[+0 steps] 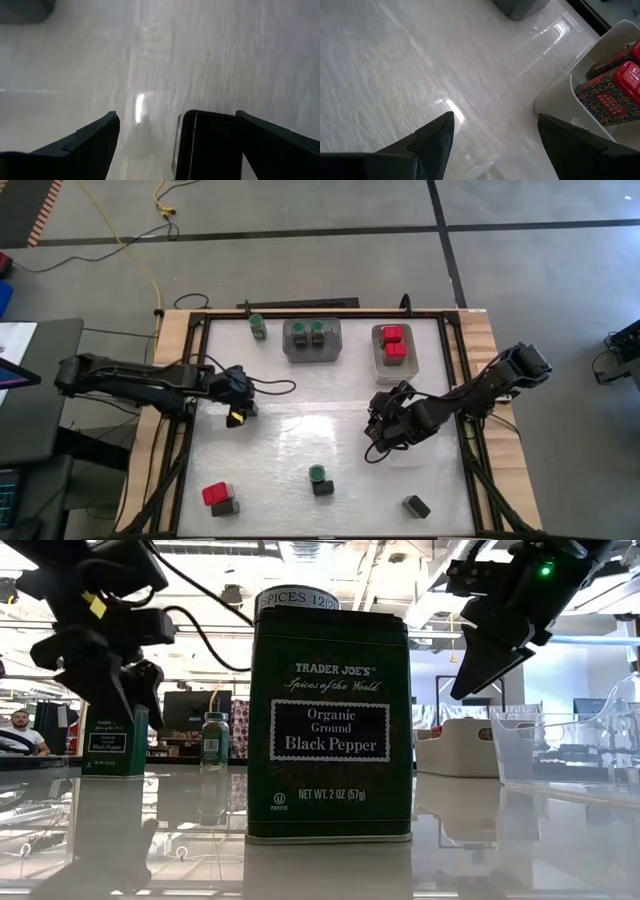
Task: Sort spices by type
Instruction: Move the middle left black seasoning can to the center of the table, then put the center black seasoning can into the white transparent bin
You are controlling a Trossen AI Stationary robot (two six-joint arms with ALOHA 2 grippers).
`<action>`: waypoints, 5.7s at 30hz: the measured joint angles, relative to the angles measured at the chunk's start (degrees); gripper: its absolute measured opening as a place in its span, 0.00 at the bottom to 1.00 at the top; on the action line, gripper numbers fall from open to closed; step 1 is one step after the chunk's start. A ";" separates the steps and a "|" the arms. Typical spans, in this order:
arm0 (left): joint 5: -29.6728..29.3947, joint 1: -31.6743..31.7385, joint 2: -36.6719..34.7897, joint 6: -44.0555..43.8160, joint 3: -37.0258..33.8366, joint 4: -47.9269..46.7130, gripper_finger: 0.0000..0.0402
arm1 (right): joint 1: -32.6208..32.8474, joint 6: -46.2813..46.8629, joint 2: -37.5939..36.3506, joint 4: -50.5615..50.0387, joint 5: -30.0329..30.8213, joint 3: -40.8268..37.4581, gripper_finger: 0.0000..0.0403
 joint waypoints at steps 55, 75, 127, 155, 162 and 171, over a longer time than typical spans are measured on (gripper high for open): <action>4.58 -0.90 40.90 5.08 44.53 4.88 0.29 | 1.77 3.50 -1.82 -6.42 -0.20 0.00 0.78; 8.15 -2.88 69.00 5.32 69.24 1.03 0.40 | 14.40 27.12 -5.70 -24.14 1.62 0.02 0.78; -0.50 -1.88 -4.30 -3.28 2.46 13.11 0.42 | 4.70 -2.25 -5.55 2.73 4.19 0.00 0.78; -0.24 -1.92 -10.93 -2.69 -4.55 11.10 0.42 | -19.30 -44.73 -1.60 25.06 -36.47 1.21 0.78; -0.25 -1.92 -10.93 -2.84 -4.52 11.06 0.42 | -19.02 -44.81 4.55 19.36 -36.50 7.63 0.77; -0.24 -1.92 -10.92 -2.84 -4.52 11.02 0.42 | -19.04 -43.54 10.38 11.53 -36.46 12.33 0.77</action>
